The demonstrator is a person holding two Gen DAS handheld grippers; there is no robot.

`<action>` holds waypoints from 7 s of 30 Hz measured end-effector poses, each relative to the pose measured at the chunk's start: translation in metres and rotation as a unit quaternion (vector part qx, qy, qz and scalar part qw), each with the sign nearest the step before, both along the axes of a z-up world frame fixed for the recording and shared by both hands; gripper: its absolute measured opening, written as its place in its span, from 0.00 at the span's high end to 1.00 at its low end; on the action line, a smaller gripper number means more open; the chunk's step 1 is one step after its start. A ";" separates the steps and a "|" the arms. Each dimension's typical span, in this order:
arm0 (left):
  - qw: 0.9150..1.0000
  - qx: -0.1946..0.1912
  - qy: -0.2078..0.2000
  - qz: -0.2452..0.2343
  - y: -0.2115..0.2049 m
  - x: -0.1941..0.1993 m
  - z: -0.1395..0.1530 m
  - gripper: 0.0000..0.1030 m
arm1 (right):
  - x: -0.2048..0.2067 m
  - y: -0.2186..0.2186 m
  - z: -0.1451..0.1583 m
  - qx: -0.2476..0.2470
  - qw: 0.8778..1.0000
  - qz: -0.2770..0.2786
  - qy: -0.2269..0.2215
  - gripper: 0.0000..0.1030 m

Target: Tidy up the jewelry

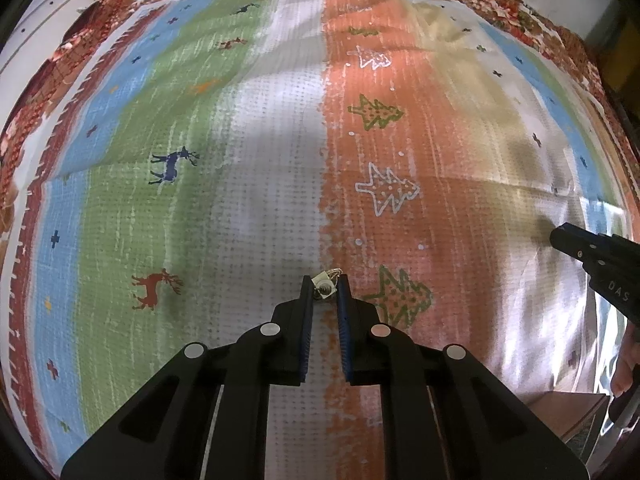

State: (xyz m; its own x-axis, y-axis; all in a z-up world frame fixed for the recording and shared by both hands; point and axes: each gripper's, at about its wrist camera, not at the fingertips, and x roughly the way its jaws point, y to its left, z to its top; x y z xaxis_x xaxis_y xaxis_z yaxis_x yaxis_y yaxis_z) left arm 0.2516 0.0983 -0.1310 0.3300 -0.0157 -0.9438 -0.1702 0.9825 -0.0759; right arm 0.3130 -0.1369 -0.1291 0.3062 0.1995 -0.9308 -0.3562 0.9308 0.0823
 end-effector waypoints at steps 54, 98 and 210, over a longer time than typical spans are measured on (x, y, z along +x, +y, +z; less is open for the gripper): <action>0.991 -0.023 -0.127 -0.041 -0.061 -0.094 0.101 0.91 | -0.114 -0.015 0.090 0.040 0.994 0.029 -0.100 0.80; 0.989 -0.036 -0.128 -0.064 -0.081 -0.145 0.106 0.71 | -0.182 -0.011 0.097 0.092 0.989 0.077 -0.083 0.67; 0.970 0.030 -0.215 -0.110 -0.107 -0.242 0.116 0.06 | -0.254 -0.069 0.096 0.106 0.979 0.078 -0.157 0.06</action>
State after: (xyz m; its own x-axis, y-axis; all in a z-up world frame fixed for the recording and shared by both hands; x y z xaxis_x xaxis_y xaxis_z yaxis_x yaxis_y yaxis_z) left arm 0.0097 -0.0084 -0.0149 0.6878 -0.0796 -0.7215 0.0781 0.9963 -0.0355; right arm 0.0587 -0.2061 -0.0336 0.5211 0.4457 -0.7279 -0.5319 0.8365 0.1314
